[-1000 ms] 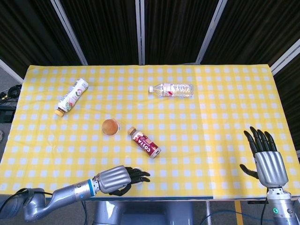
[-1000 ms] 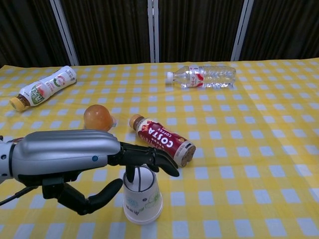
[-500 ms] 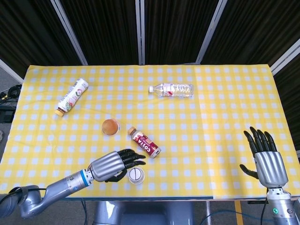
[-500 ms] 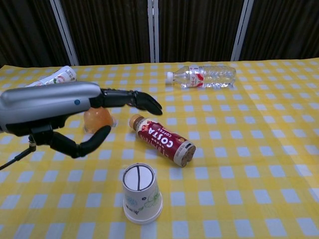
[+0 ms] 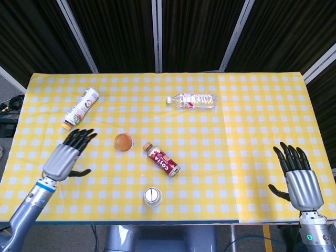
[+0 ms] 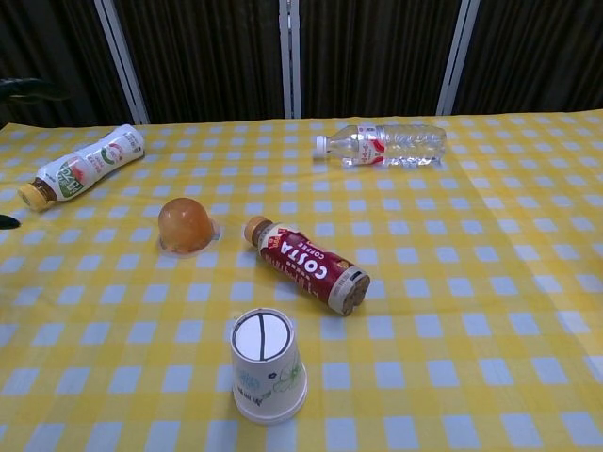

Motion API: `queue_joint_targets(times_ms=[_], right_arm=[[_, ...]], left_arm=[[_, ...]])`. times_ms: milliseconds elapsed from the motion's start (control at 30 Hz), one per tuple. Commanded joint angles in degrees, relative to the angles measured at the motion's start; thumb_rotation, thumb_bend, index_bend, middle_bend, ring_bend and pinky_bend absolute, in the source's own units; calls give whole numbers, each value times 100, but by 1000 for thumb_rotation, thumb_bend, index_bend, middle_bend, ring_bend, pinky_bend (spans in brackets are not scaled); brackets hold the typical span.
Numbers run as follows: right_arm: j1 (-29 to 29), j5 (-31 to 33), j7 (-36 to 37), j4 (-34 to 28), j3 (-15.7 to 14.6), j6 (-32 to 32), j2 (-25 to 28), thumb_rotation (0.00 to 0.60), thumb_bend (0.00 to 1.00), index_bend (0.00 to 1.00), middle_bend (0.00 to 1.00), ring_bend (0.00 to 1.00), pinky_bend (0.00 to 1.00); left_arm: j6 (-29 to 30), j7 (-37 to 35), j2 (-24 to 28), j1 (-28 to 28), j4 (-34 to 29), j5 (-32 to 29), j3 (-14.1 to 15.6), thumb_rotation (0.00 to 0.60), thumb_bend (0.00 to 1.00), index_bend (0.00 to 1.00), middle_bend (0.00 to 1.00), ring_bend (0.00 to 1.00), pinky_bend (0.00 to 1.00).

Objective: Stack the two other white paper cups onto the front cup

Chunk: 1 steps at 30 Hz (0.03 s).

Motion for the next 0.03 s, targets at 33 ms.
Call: queue_joint_targets(times_ms=[33], right_arm=[[-7, -13, -42, -6, 11, 31, 9, 600, 0, 0, 0, 0, 0]], left_arm=[[658, 348, 176, 623, -133, -393, 45, 600, 0, 0, 0, 0, 0]])
